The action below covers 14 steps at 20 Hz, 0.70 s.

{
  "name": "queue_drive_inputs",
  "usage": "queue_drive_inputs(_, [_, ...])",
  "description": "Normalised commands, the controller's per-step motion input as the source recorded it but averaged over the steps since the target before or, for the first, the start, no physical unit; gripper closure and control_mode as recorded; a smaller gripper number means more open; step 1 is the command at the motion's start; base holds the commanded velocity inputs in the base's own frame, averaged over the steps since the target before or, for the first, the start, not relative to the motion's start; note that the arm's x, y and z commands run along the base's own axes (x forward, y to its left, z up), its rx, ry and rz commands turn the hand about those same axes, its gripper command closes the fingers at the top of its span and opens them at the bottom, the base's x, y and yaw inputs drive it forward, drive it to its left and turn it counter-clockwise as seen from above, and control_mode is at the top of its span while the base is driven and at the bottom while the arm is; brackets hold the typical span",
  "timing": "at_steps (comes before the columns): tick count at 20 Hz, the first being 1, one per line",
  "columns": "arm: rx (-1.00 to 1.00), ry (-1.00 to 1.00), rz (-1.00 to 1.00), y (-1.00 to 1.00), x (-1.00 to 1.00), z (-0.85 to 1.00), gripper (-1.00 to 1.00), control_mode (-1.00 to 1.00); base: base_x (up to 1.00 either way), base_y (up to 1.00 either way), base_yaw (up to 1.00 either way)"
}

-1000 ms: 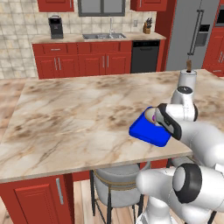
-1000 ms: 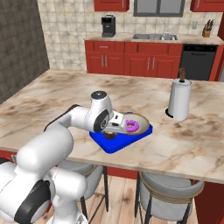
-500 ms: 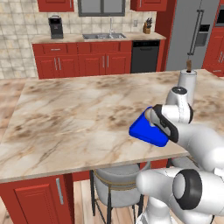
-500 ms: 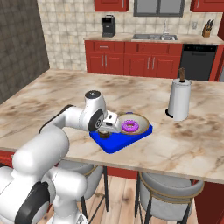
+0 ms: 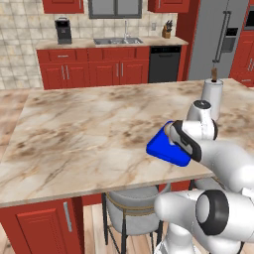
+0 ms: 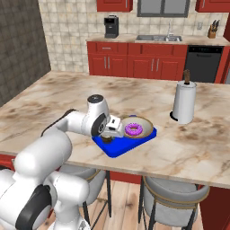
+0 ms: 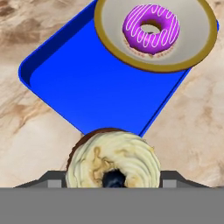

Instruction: Place the bowl with donut and the cupcake onto the tray.

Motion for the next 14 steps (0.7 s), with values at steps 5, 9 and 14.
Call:
queue_drive_inputs(5, [0.00,0.00,0.00,0.00,0.00,-0.22,1.00,-1.00,0.00,0.00,0.00])
queue_drive_inputs(9, [0.00,0.00,0.00,0.00,0.00,-0.19,1.00,-1.00,0.00,0.00,0.00])
queue_drive_inputs(14, [0.00,0.00,0.00,0.00,0.00,-0.16,1.00,-1.00,0.00,0.00,0.00])
